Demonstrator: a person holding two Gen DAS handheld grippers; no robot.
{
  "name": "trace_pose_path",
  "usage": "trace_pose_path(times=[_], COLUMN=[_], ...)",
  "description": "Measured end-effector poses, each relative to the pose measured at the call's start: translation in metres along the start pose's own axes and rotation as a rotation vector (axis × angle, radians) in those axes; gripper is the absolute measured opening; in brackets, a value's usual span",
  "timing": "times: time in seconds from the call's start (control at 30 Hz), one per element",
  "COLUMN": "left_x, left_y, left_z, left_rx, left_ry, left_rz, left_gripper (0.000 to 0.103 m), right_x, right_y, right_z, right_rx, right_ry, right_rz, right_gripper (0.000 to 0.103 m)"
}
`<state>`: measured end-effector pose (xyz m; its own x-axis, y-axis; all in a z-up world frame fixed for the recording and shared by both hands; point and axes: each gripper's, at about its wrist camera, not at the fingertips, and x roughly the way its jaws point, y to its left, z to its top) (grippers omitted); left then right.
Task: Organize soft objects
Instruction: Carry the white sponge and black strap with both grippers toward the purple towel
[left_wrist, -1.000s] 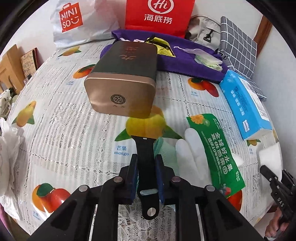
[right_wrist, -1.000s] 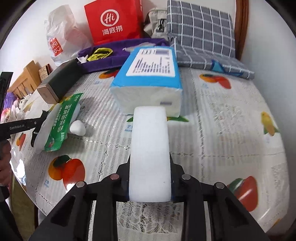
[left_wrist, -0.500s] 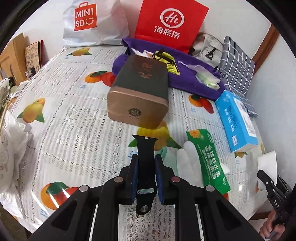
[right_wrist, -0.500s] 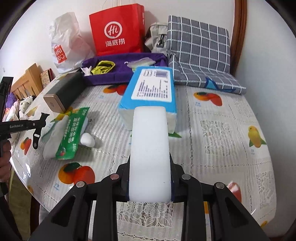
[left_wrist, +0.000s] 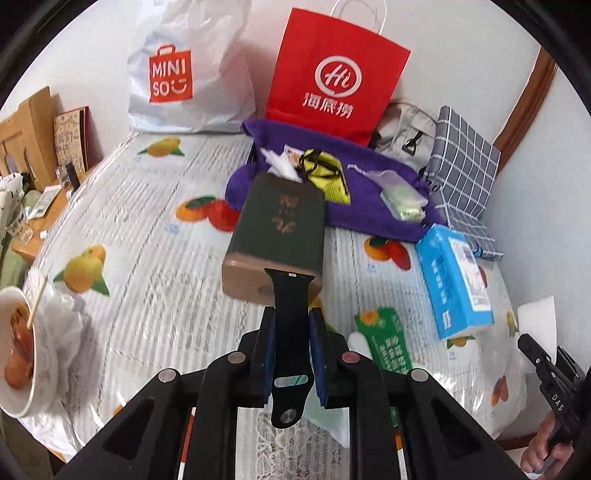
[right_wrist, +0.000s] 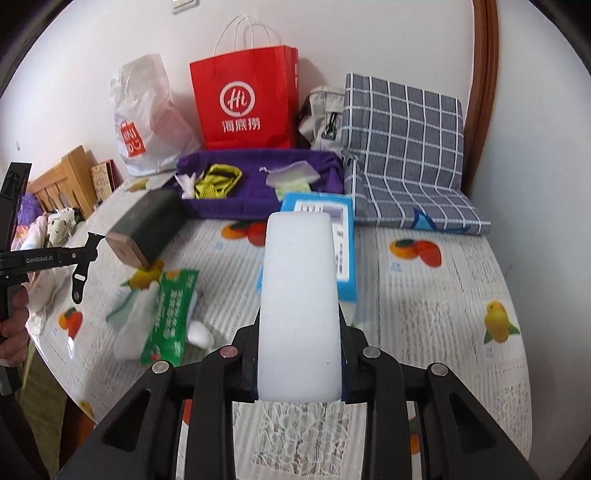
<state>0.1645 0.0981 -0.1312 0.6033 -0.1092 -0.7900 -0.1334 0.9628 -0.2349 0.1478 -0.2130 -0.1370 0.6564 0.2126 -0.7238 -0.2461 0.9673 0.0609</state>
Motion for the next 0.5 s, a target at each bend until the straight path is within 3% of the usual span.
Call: trace_pose_path(times=[0.5], left_x=[0.004], left_y=[-0.008], left_z=[0.054], left_rx=[0.006], left_ry=[-0.029], left_rz=[-0.003], left_gripper=[0.017], right_x=[0.005], right_y=[0.001], right_z=[0.069], right_rx=[0.011], right_ry=[-0.053], right_rz=[0.042], right_gripper=[0.029])
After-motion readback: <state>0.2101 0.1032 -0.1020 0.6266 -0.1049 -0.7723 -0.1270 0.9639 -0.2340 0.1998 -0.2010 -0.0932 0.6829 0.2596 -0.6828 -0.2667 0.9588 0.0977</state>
